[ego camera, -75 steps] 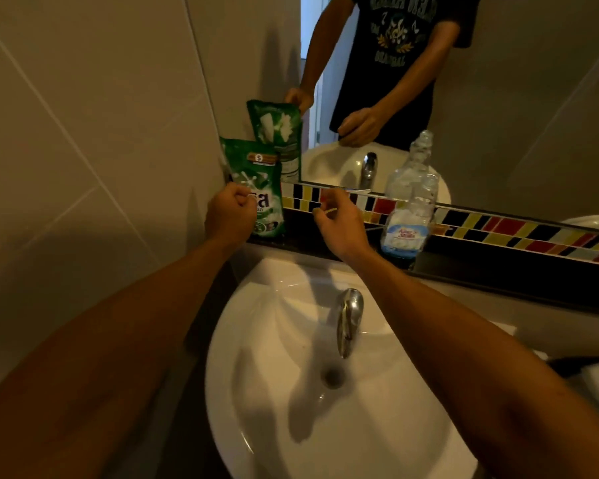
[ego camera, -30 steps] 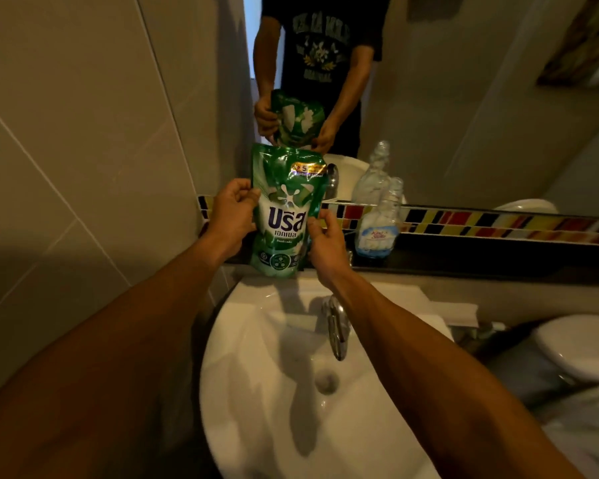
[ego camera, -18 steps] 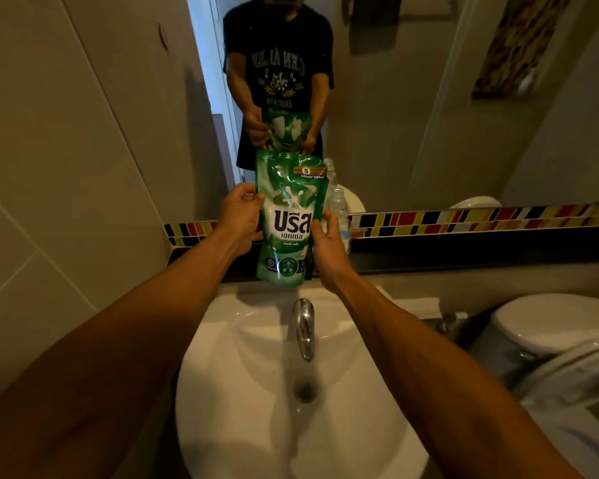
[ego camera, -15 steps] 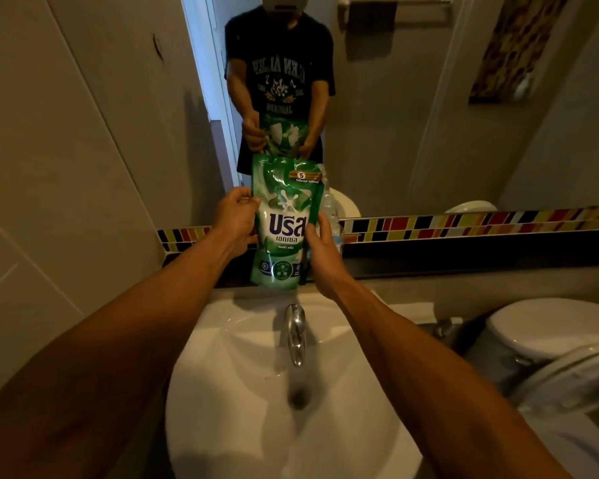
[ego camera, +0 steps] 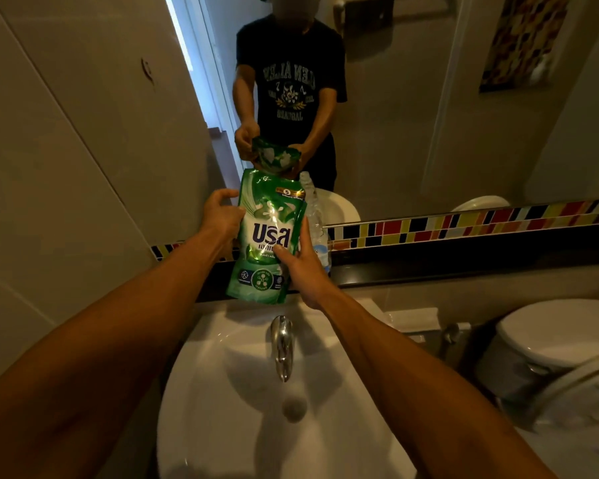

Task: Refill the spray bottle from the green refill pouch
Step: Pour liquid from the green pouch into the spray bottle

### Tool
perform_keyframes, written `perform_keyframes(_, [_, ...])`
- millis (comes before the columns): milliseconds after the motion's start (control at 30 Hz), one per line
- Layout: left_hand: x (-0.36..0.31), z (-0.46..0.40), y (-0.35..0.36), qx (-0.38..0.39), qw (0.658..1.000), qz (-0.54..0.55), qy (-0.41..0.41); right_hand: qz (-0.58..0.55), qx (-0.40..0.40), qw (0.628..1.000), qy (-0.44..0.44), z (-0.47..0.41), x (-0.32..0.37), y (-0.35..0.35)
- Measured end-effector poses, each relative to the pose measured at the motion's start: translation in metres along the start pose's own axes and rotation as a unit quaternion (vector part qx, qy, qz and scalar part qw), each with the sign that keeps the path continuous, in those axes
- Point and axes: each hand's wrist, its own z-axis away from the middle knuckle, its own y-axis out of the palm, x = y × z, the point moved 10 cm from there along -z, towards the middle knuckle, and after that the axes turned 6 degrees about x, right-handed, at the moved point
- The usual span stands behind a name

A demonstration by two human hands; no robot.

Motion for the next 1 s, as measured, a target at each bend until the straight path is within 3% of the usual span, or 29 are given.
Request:
perform_keyframes(333, [-0.018,-0.01,0.008,0.006,0.992,-0.107,0.072,-0.033,-0.007,0.999,0.03,-0.002,0.005,-0.007])
perform_keyframes(1000, [-0.034,-0.026,0.015,0.036,0.982,-0.17,0.067,-0.116,0.02,0.992,0.055,-0.008,0.009,0.006])
